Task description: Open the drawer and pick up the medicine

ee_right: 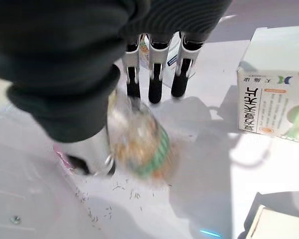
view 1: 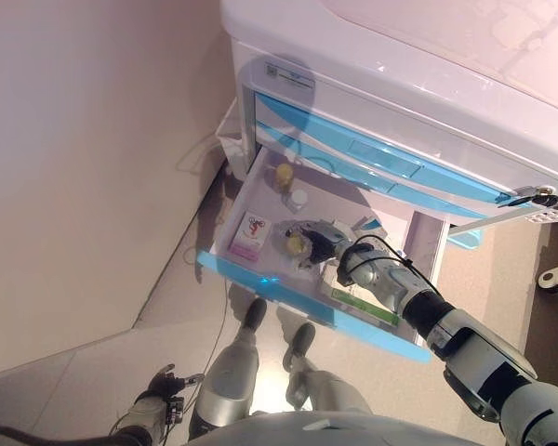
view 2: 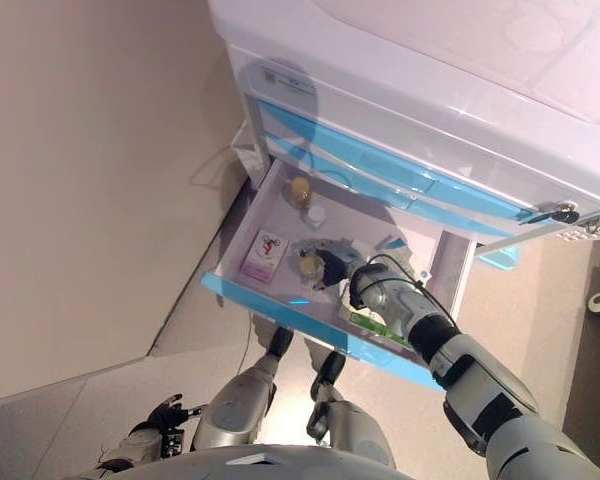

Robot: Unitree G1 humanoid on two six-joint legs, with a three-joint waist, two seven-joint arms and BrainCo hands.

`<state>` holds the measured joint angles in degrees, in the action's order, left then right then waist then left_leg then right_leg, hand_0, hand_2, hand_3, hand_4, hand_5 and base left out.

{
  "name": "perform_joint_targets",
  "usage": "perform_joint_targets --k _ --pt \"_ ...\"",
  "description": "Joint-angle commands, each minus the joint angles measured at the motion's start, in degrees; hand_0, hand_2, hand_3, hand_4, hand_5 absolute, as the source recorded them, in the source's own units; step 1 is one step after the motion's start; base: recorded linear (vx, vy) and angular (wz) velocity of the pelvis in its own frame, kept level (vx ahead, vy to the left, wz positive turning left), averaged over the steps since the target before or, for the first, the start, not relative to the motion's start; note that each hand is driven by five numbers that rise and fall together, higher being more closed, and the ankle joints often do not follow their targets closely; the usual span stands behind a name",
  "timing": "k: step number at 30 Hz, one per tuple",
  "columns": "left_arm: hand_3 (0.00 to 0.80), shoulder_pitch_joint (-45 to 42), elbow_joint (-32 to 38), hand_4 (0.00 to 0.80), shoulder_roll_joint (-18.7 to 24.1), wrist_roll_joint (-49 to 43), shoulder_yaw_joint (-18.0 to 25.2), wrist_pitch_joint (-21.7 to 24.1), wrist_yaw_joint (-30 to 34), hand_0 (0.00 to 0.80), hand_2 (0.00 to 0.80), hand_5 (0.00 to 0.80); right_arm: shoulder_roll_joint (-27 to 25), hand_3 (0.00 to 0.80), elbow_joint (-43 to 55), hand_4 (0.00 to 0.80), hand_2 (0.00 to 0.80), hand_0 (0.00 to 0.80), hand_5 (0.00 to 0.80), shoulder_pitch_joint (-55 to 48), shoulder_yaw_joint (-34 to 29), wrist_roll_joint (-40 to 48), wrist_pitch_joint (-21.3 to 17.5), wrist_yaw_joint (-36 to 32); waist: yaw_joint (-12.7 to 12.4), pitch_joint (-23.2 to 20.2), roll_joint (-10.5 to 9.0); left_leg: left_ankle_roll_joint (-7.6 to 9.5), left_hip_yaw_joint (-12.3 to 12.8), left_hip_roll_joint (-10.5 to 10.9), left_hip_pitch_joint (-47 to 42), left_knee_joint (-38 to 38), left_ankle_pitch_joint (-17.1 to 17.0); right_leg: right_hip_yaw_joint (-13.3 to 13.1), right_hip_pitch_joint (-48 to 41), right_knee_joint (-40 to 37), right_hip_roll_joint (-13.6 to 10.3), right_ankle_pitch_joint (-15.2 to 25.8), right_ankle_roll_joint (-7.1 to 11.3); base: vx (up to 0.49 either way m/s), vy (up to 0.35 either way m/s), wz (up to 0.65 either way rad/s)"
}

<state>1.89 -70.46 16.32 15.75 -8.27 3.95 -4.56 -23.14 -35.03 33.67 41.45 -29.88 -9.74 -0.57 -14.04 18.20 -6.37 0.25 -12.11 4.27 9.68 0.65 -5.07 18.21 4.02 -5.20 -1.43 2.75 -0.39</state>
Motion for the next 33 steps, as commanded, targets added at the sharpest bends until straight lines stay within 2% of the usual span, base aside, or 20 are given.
perform_joint_targets --k 1,20,24,33 --pt "0.0 0.5 -1.5 0.0 0.5 -0.4 -3.0 -0.2 -0.1 0.0 0.0 0.0 1.5 0.8 2.2 0.8 0.8 0.8 0.8 1.1 0.7 1.5 -0.9 1.1 -1.1 -0.4 0.04 0.43 2.7 0.3 -0.8 2.7 1.1 -0.1 0.9 6.8 -1.6 -2.4 1.75 0.0 0.0 0.0" --pt "0.0 0.9 -1.2 0.0 0.5 0.0 -3.4 -0.4 -0.7 0.0 0.0 0.0 0.8 0.8 4.1 0.8 0.8 0.8 0.8 0.4 -0.3 2.6 -1.1 3.9 -0.3 0.1 -0.64 0.51 3.6 -0.1 -0.7 2.8 1.2 -0.8 1.1 6.2 -1.2 -1.7 1.91 -0.001 0.0 -0.01" --pt "0.0 0.9 -1.2 0.0 0.6 -0.2 -2.9 -0.7 -0.8 0.0 0.0 0.0 -0.9 0.8 8.2 0.8 0.8 0.8 0.8 0.8 -0.7 3.5 -1.8 4.0 0.2 -0.1 -0.95 0.53 4.0 -0.2 -1.0 2.8 1.4 -1.3 1.0 6.1 -1.1 -1.6 1.93 -0.001 -0.001 -0.01" --pt "0.0 -0.4 -1.4 0.0 0.8 -1.3 -1.1 -0.6 -1.6 0.0 0.0 0.0 -8.6 0.8 27.7 0.8 0.8 0.8 0.8 -0.1 -5.3 6.7 -1.7 0.3 2.3 -2.1 -2.19 0.7 5.6 -0.9 -2.8 3.1 2.0 -3.5 0.1 5.9 -0.4 -1.3 2.27 0.023 -0.013 -0.09"
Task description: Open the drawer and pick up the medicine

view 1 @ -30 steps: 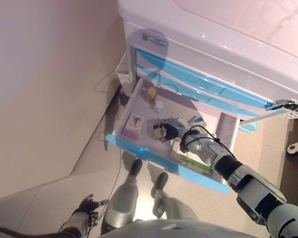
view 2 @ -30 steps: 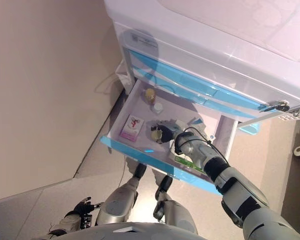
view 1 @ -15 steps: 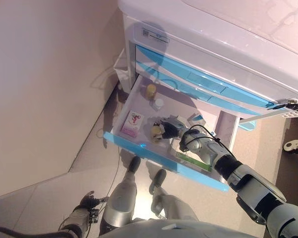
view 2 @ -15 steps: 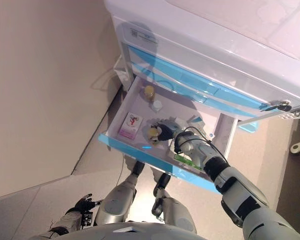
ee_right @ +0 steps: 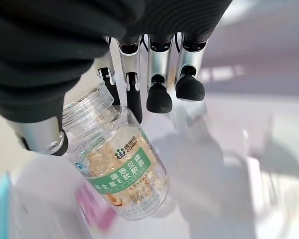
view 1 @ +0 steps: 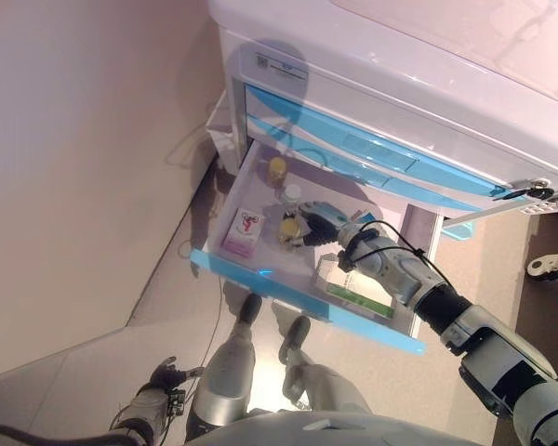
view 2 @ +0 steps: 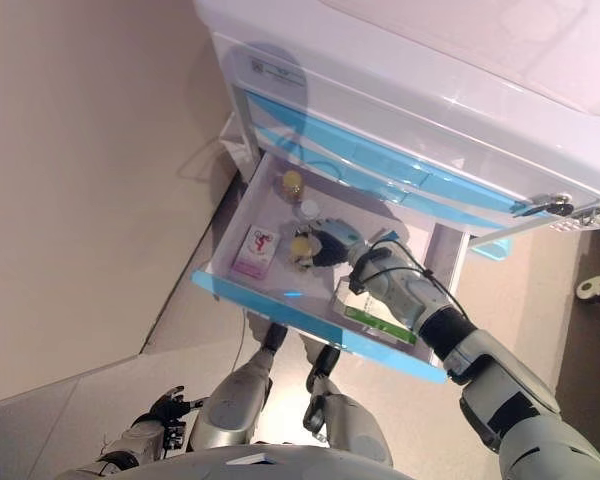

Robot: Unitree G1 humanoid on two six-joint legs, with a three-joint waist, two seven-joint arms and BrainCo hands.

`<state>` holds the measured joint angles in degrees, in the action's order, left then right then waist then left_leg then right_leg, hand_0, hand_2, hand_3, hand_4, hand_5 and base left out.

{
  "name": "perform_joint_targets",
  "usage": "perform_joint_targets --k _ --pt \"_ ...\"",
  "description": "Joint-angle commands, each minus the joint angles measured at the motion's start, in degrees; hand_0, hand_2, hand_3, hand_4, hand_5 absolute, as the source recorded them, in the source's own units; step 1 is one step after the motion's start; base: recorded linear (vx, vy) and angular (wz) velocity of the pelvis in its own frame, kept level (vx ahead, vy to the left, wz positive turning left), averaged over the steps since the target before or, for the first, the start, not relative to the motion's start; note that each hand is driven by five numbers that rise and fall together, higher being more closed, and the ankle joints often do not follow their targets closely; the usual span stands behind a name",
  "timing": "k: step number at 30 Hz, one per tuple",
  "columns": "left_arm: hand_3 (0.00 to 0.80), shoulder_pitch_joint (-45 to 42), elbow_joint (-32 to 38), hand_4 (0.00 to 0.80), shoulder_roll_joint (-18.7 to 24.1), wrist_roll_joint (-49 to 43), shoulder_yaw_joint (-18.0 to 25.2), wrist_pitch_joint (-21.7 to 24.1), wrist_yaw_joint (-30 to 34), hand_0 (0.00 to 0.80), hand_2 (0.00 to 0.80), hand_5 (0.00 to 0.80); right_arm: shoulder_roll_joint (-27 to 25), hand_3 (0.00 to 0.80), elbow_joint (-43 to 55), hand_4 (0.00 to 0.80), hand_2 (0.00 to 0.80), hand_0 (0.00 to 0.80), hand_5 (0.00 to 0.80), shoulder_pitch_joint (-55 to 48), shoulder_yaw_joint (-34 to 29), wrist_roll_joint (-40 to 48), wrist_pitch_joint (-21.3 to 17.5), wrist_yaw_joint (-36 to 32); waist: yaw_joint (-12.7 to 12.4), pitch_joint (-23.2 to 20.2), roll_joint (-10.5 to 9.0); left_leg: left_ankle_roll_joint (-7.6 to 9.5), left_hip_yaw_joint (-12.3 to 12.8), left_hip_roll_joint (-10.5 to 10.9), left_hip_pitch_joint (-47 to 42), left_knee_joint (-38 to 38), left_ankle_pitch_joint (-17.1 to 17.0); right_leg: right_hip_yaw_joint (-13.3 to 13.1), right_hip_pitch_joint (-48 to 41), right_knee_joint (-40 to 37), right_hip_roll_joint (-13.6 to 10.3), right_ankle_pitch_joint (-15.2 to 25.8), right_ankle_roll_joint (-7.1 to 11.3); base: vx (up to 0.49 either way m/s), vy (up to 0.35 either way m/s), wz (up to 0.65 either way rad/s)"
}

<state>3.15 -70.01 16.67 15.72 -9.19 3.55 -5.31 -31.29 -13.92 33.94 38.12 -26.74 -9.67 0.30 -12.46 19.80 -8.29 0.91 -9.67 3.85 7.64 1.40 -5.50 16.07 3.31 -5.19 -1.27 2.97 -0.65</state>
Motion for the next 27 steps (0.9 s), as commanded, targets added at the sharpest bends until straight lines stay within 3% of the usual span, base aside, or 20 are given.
perform_joint_targets --k 1,11,17,21,27 --pt "0.0 -2.0 -1.8 0.0 0.5 -1.5 0.2 -0.2 -0.8 0.0 0.0 0.0 -1.4 0.8 9.1 0.8 0.8 0.8 0.8 -0.8 -3.1 4.1 -1.9 -1.5 1.2 -4.1 -0.35 0.1 3.5 -0.6 -1.0 2.4 2.5 -1.7 0.7 5.8 -0.5 -1.5 2.59 0.037 0.001 -0.12" --pt "0.0 -3.0 -2.7 0.0 0.9 -4.0 2.3 -1.0 -0.9 0.0 0.0 0.0 -9.3 0.8 26.2 0.8 0.8 0.8 0.8 -0.5 -9.7 10.2 -0.3 -17.3 3.7 -7.5 -0.36 0.23 6.1 -1.1 -3.6 2.7 3.6 -4.2 -0.8 5.2 -0.3 -1.6 2.72 0.027 -0.004 -0.16" --pt "0.0 -4.0 -3.6 0.0 1.1 -4.9 2.7 -1.0 -0.6 0.0 0.0 0.0 -15.2 0.8 32.4 0.8 0.8 0.8 0.8 1.7 -13.8 23.1 5.3 -26.0 5.2 -9.6 -0.29 0.14 7.4 -1.4 -5.3 2.8 4.1 -5.8 -1.8 4.9 0.0 -1.8 2.65 0.037 -0.006 -0.19" --pt "0.0 -4.8 -3.7 0.0 1.5 -5.4 2.5 -0.9 -0.2 0.0 0.0 0.0 -17.8 0.8 32.2 0.8 0.8 0.8 0.8 3.3 -17.1 31.7 8.8 -27.3 5.8 -10.8 -0.45 0.0 8.2 -1.6 -6.0 2.6 4.4 -6.5 -2.3 5.1 0.2 -2.1 2.56 0.05 -0.02 -0.14" --pt "0.0 -5.8 -3.7 0.0 1.9 -5.7 1.7 -0.6 0.0 0.0 0.0 0.0 -19.4 0.8 31.0 0.8 0.8 0.8 0.8 5.5 -19.9 36.6 11.9 -25.7 5.9 -11.4 -0.53 -0.1 8.2 -1.9 -6.6 2.8 4.4 -6.7 -3.1 4.6 0.6 -2.2 2.48 0.015 -0.03 -0.13"
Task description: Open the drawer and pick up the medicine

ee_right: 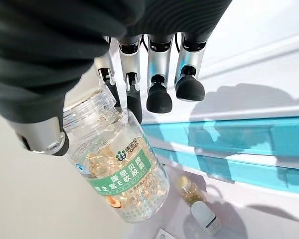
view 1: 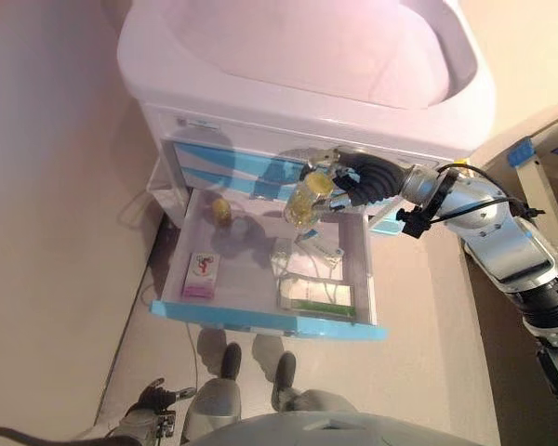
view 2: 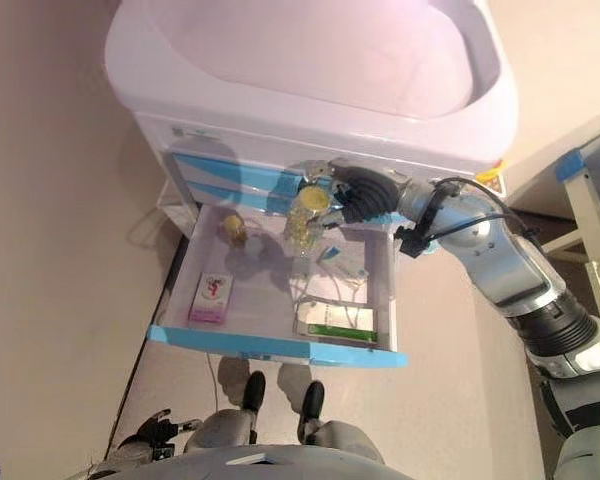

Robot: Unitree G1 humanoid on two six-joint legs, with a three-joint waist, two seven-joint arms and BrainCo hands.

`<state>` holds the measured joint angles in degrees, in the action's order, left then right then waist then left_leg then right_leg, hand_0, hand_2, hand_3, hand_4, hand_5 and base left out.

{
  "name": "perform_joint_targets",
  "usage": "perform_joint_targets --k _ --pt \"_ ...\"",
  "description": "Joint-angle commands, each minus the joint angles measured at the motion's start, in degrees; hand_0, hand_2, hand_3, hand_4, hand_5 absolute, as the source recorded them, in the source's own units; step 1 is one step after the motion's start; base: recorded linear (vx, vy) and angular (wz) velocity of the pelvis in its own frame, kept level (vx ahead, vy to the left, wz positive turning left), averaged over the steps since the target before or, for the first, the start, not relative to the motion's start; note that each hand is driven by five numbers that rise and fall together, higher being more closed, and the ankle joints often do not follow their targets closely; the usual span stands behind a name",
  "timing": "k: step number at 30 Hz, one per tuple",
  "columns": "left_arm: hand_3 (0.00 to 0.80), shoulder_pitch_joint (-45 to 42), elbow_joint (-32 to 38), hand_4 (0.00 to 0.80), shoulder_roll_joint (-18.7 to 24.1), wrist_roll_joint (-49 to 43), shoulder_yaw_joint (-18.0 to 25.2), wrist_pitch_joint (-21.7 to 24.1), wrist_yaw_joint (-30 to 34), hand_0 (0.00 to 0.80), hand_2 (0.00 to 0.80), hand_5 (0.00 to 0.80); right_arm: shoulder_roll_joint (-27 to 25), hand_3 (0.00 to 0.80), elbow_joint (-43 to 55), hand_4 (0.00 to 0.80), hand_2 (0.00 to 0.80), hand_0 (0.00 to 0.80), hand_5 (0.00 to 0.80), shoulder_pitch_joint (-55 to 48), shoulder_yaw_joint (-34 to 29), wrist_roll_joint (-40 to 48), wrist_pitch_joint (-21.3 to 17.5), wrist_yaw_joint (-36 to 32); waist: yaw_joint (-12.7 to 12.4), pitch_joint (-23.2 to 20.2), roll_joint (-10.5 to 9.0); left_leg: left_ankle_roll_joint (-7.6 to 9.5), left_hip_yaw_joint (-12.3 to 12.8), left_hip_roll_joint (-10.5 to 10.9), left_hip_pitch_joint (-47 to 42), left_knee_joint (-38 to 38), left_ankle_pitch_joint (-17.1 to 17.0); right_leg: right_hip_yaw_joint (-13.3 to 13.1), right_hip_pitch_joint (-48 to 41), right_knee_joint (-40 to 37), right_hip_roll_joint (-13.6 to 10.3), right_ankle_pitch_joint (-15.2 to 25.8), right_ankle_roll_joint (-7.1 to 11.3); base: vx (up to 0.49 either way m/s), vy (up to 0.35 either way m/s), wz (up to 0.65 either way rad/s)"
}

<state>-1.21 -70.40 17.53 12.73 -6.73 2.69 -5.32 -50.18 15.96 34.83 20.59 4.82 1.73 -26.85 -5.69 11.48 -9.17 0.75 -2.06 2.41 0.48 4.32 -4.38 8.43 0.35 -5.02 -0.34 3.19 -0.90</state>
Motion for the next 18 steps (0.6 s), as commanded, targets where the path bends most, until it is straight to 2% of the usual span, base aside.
perform_joint_targets --k 1,5,8,12,18 --pt "0.0 -1.5 -3.5 0.0 1.1 -2.8 -0.9 0.2 0.0 0.0 0.0 0.0 -0.7 0.8 0.3 0.8 0.8 0.8 0.8 5.6 -2.6 5.8 1.0 2.2 -0.9 -3.3 0.35 -0.02 0.6 -0.5 0.5 -0.1 3.3 1.0 -0.3 4.4 -0.3 -2.4 2.72 0.0 0.0 0.0" --pt "0.0 -1.8 -3.6 0.0 1.3 -2.8 -1.0 -0.3 0.0 0.0 0.0 0.0 -1.7 0.8 -4.1 0.8 0.8 0.8 0.8 8.7 -3.9 8.2 1.8 5.2 -0.9 -3.9 0.57 -0.16 0.6 -0.5 0.0 0.0 3.4 1.0 -0.8 4.2 -0.3 -2.6 2.56 0.0 0.0 0.0" --pt "0.0 -1.9 -3.4 0.0 1.5 -3.1 -1.2 -1.3 0.2 0.0 0.0 0.0 -2.9 0.8 -9.1 0.8 0.8 0.8 0.8 11.8 -4.2 6.5 1.5 8.0 -1.1 -4.4 0.82 -0.26 0.5 -0.3 -0.3 -0.2 3.4 1.3 -1.3 4.1 -0.5 -2.8 2.48 0.029 0.009 0.04" --pt "0.0 -2.7 -3.1 0.0 1.6 -3.4 -1.2 -1.9 0.4 0.0 0.0 0.0 -5.0 0.8 -16.9 0.8 0.8 0.8 0.8 16.5 -3.2 6.2 1.3 12.8 -1.6 -4.9 0.9 -0.34 0.2 -0.1 -0.8 -0.3 3.5 1.7 -2.1 3.9 -0.6 -3.0 2.43 0.049 0.008 0.04" --pt "0.0 -3.3 -2.6 0.0 2.3 -3.9 -2.0 -2.8 0.9 0.0 0.0 0.0 -8.2 0.8 -30.2 0.8 0.8 0.8 0.8 25.6 0.1 10.7 1.8 18.3 -2.8 -5.4 0.64 -0.54 -0.5 0.0 -1.5 -0.3 3.4 2.6 -3.3 3.6 -0.7 -3.2 2.3 0.057 -0.009 0.03"
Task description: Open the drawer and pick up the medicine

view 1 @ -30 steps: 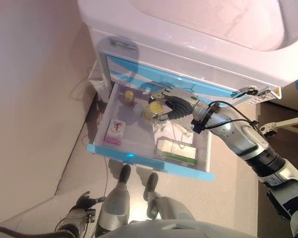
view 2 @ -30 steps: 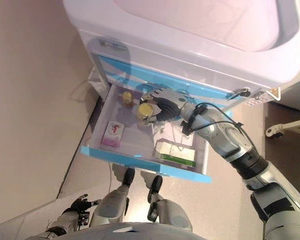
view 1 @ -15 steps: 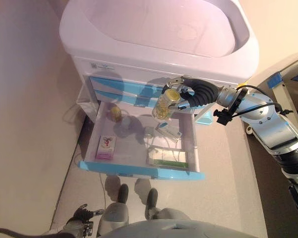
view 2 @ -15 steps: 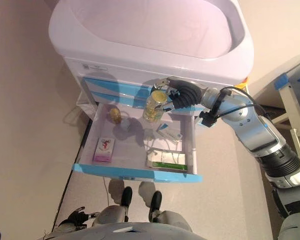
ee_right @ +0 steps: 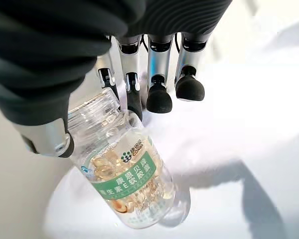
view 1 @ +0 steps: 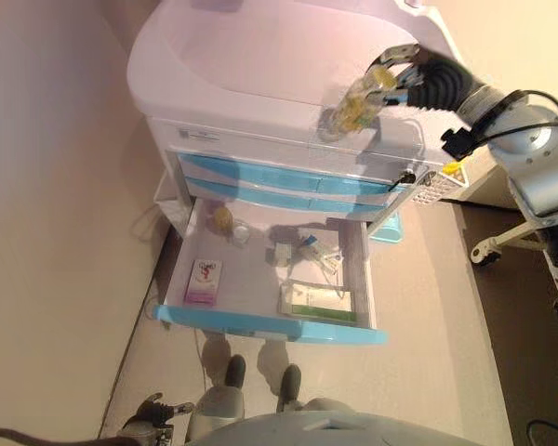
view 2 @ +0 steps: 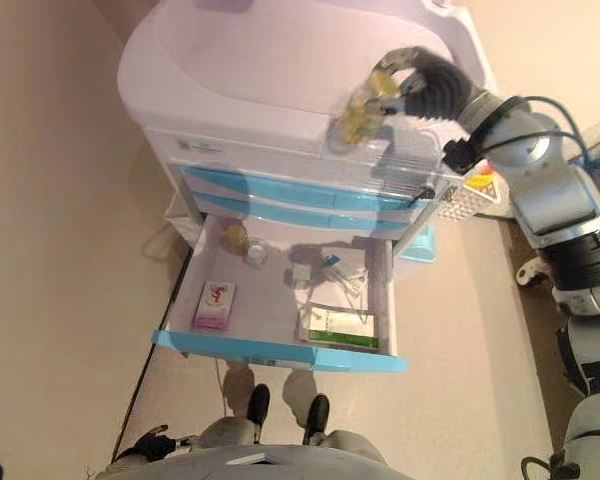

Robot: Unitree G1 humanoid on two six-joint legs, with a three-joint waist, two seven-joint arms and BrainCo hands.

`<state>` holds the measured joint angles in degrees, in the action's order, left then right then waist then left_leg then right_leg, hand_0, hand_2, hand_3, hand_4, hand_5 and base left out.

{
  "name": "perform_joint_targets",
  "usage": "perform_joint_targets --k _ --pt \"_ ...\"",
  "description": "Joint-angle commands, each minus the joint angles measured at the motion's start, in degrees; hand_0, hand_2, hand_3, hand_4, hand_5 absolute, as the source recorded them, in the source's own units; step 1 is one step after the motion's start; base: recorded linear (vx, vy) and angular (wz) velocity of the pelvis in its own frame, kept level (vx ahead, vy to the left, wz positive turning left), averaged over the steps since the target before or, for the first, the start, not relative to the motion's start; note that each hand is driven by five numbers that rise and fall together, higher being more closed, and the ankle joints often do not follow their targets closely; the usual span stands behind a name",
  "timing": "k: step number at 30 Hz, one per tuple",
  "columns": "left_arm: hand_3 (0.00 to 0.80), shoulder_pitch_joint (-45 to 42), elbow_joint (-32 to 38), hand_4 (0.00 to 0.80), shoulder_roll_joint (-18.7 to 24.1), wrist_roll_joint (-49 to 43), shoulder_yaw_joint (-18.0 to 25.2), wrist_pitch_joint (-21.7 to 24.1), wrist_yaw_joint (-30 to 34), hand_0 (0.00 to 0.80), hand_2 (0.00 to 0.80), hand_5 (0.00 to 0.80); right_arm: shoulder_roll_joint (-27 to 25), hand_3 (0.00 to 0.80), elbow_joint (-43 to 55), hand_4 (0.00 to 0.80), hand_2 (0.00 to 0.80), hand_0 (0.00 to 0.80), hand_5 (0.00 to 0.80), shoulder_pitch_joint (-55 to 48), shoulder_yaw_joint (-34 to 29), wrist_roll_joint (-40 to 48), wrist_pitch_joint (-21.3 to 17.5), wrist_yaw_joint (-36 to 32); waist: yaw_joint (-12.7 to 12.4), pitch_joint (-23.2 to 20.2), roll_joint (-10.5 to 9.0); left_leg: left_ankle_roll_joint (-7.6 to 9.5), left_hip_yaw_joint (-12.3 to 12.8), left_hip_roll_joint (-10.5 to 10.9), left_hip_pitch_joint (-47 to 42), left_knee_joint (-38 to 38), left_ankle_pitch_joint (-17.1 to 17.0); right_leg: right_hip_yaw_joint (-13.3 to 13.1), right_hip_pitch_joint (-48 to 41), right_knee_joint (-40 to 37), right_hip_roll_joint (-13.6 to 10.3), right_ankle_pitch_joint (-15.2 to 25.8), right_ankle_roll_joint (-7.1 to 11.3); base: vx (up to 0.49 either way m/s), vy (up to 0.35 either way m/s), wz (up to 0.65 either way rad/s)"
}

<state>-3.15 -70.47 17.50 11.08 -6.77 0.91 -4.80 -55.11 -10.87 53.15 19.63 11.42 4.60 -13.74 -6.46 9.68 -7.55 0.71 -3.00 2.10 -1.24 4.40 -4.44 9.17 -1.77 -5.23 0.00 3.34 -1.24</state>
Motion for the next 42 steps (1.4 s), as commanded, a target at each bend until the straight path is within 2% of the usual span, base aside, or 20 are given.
perform_joint_targets --k 1,7,14,18,23,29,42 --pt "0.0 -1.3 -2.5 0.0 2.5 -2.2 -2.2 -1.1 0.5 0.0 0.0 0.0 -3.6 0.8 -5.5 0.8 0.8 0.8 0.8 8.8 1.7 4.8 -1.1 5.6 -2.2 -3.7 -0.95 -0.56 0.3 0.4 0.2 -0.4 3.5 2.0 -1.3 3.8 -1.1 -3.4 2.62 0.053 -0.002 0.04" --pt "0.0 -1.1 -2.5 0.0 3.2 -2.2 -3.5 -1.8 1.4 0.0 0.0 0.0 -4.7 0.8 -18.2 0.8 0.8 0.8 0.8 17.7 7.2 6.9 -0.9 8.3 -3.5 -3.8 -0.87 -0.71 -0.5 0.6 -0.3 -0.4 3.4 3.0 -2.1 3.6 -1.3 -3.6 2.41 0.043 0.005 0.07" --pt "0.0 -1.2 -2.0 0.0 3.5 -2.5 -4.5 -2.5 1.5 0.0 0.0 0.0 -4.0 0.8 -28.6 0.8 0.8 0.8 0.8 24.6 13.2 6.0 1.0 8.7 -5.0 -3.6 -0.77 -0.85 -1.4 0.9 -0.2 -0.5 3.3 4.0 -2.5 3.6 -1.5 -3.7 2.28 0.036 0.009 0.09" --pt "0.0 -1.1 -1.7 0.0 3.7 -2.4 -5.0 -2.9 1.6 0.0 0.0 0.0 -2.7 0.8 -33.2 0.8 0.8 0.8 0.8 27.3 15.9 3.6 2.6 8.5 -5.9 -3.2 -0.74 -0.89 -2.1 1.1 0.0 -0.6 3.2 4.5 -2.6 3.5 -1.6 -3.7 2.14 0.03 0.007 0.07" --pt "0.0 -0.5 -1.8 0.0 4.2 -1.6 -5.8 -2.6 1.5 0.0 0.0 0.0 -1.6 0.8 -40.5 0.8 0.8 0.8 0.8 31.2 19.7 0.5 1.9 6.9 -7.3 -2.0 -1.07 -0.85 -3.1 1.2 0.7 -0.6 3.0 5.1 -2.2 3.4 -1.5 -3.6 2.04 -0.007 -0.01 0.14" --pt "0.0 -0.2 -1.4 0.0 5.2 -0.7 -5.9 -2.4 1.7 0.0 0.0 0.0 -1.5 0.8 -44.3 0.8 0.8 0.8 0.8 34.6 24.5 -2.4 2.1 5.2 -8.3 -0.9 -1.7 -0.72 -4.1 1.3 1.7 -0.5 2.6 5.8 -1.7 3.1 -1.4 -3.3 2.13 -0.018 -0.021 0.1" --pt "0.0 0.2 -0.7 0.0 5.7 -0.5 -6.3 -2.2 1.7 0.0 0.0 0.0 0.0 0.8 -46.5 0.8 0.8 0.8 0.8 35.1 27.7 -7.7 -0.1 2.1 -9.2 0.4 -1.93 -0.5 -5.0 1.6 2.6 -0.2 2.3 6.3 -1.0 3.0 -1.4 -3.3 2.19 -0.005 0.001 0.04"
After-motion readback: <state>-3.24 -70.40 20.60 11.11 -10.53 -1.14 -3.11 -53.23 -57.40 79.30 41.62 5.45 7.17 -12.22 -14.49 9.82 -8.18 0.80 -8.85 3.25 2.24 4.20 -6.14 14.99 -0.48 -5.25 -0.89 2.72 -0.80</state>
